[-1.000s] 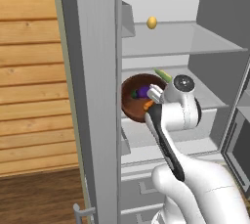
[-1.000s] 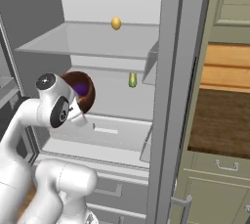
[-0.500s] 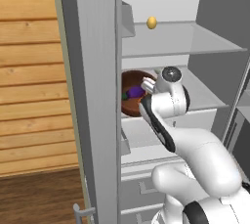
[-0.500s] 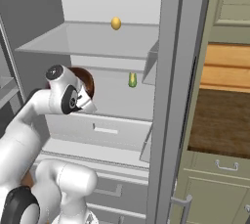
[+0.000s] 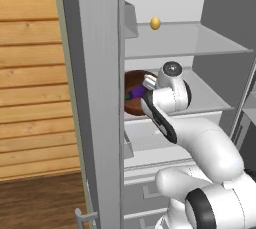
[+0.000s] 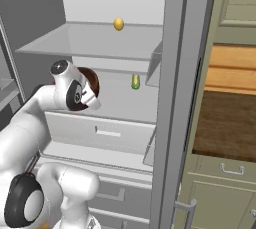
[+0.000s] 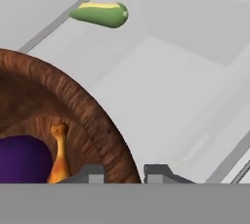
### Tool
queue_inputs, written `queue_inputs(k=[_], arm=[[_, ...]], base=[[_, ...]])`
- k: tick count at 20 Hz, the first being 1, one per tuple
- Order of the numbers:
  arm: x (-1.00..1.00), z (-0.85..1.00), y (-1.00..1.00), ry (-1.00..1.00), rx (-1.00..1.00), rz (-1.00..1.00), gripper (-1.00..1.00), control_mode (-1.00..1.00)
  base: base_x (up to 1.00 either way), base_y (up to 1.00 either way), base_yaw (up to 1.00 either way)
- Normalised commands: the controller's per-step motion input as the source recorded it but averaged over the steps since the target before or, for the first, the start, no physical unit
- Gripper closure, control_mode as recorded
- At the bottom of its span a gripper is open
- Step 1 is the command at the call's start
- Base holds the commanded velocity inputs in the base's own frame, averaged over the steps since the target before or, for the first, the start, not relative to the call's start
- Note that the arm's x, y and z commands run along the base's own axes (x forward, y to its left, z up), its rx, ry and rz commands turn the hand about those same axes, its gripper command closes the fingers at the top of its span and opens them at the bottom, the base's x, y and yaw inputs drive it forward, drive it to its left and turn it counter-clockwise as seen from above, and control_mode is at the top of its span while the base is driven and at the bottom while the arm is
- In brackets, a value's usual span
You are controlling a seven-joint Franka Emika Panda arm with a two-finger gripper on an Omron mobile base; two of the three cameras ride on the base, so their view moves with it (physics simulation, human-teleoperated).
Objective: Pick the chicken drumstick and eggplant from their plates and place them in the bowl. Then put the bowl in the fridge.
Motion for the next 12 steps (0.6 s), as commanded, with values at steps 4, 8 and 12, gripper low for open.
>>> queue_inputs(k=[4,8,12], arm=[[0.17,-0.32,0.16,-0.14,-0.12,0.0,1.0,-1.0],[0.35,-0.35,0.09,-0.14,-0.14,0.0,1.0,-1.0],[0.4,-0.15,0.01,-0.09,-0.12,0.0,1.0,-1.0]], base=[[0.0,0.0,0.0],[0.0,0.0,0.0],[0.0,0.0,0.0]])
